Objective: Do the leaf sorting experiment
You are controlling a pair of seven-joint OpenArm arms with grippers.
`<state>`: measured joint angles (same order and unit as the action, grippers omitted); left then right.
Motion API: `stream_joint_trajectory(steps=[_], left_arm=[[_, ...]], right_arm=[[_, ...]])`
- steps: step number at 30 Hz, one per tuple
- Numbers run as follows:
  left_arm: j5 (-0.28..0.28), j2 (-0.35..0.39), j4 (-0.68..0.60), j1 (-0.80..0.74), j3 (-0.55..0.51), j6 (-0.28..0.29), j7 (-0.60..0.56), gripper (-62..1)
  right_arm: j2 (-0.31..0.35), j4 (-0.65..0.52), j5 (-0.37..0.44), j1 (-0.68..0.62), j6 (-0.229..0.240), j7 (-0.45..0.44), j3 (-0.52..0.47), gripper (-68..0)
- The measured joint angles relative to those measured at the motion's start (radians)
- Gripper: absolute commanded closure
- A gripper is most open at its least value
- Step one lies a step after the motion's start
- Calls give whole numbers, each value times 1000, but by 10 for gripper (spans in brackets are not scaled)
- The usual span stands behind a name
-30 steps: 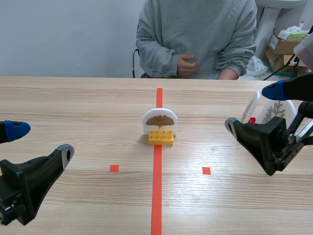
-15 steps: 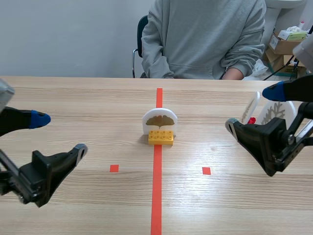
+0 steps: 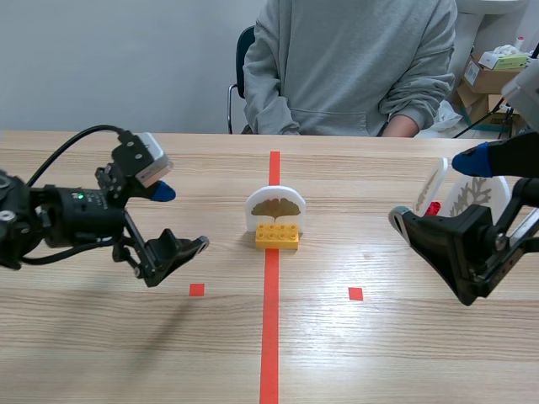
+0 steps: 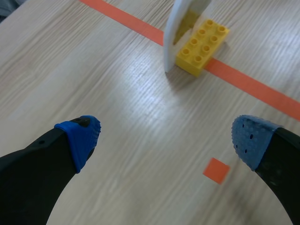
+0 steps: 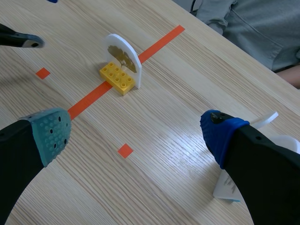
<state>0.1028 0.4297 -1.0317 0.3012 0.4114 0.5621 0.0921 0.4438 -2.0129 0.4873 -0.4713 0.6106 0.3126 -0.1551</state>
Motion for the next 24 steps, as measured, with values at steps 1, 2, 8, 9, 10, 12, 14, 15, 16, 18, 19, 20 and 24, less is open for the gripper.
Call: stream_joint_trajectory(steps=[1,2,8,9,10,12,14,15,16,18,19,20,24], left_arm=[[-10,-17,32,34,20,0,-7,-602],[-14,-34,62,65,41,0,-11,-602],[-79,-157,235,195,167,-13,-41,-602],[-87,-179,262,208,183,-24,-43,-602],[-103,-199,287,219,199,-37,-46,-602],[-118,-235,331,238,225,-51,-59,-602],[-142,-266,362,251,241,-77,-72,-602],[-141,-278,373,256,245,-85,-79,-602],[-141,-287,380,260,246,-89,-87,-602],[-141,-301,387,267,249,-109,-89,-602],[-142,-306,387,268,248,-123,-90,-602],[-145,-308,388,270,248,-130,-89,-602],[-145,-313,387,272,248,-132,-90,-602]], right_arm=[[0,0,0,0,0,0,0,-564],[0,0,0,0,0,0,0,-564],[0,0,0,0,0,0,0,-564],[0,0,0,0,0,0,0,-564],[0,0,0,0,0,0,0,-564],[0,0,0,0,0,0,0,-564],[0,0,0,0,0,0,0,-564],[0,0,0,0,0,0,0,-564],[0,0,0,0,0,0,0,-564],[0,0,0,0,0,0,0,-564],[0,0,0,0,0,0,0,-564],[0,0,0,0,0,0,0,-564],[-8,0,0,0,0,0,0,-564]])
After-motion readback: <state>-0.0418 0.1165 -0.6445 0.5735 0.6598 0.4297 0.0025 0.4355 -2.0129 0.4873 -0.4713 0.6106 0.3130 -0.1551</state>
